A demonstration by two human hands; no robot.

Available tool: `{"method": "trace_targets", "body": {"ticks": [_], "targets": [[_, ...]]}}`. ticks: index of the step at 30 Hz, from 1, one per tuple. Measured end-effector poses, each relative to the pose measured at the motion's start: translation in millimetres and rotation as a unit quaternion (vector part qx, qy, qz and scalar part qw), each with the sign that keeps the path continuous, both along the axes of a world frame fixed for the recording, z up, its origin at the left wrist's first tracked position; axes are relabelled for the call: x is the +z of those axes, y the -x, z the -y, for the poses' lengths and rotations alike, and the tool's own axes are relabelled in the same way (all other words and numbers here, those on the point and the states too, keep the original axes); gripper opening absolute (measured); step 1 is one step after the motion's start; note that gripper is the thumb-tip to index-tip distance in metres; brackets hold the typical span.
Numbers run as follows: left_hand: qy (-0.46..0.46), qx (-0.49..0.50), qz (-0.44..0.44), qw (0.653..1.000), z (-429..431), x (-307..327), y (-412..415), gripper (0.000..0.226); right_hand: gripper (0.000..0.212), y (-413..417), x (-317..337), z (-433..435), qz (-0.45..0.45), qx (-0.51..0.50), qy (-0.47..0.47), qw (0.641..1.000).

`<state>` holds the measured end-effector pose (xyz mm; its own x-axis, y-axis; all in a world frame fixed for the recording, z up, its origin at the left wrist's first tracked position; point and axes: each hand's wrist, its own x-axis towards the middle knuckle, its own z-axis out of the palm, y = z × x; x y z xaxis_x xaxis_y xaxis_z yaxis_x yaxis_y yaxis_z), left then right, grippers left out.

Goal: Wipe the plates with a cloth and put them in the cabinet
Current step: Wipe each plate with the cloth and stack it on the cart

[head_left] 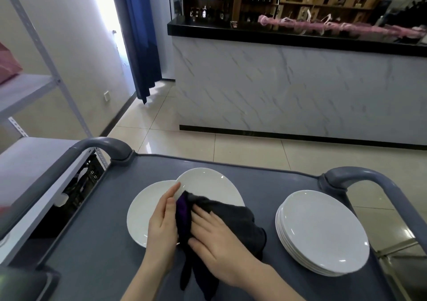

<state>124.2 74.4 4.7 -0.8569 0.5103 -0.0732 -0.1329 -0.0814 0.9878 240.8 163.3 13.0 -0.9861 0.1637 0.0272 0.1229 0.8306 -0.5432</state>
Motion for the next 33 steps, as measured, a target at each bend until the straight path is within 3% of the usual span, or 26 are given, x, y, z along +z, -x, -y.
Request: {"method": "trace_targets", "body": {"ticks": [3,7,12,15,21,27,33], "targets": [[0.015,0.024,0.02,0.999,5,-4,-1,0.035,0.05,-23,-8,-1,0.021,0.02,-0.015,0.999],[0.038,0.031,0.034,0.998,11,1,2,0.034,0.049,-52,-18,-18,-0.002,-0.051,-0.16,0.986],[0.07,-0.017,-0.06,0.996,12,13,-2,0.033,0.055,-43,-28,-61,0.062,-0.134,-0.149,0.978],[0.058,-0.03,-0.094,0.993,10,18,-4,0.029,0.053,-19,-22,-67,0.039,-0.16,-0.13,0.978],[0.04,-0.07,-0.107,0.991,2,20,2,0.035,0.053,8,-5,-26,-0.01,-0.062,-0.107,0.992],[0.042,-0.055,-0.101,0.992,5,18,12,0.037,0.045,-21,-17,12,-0.042,0.016,-0.1,0.994],[0.051,-0.121,-0.124,0.984,7,19,6,0.036,0.053,13,-1,-18,-0.022,-0.08,-0.075,0.994]]}}
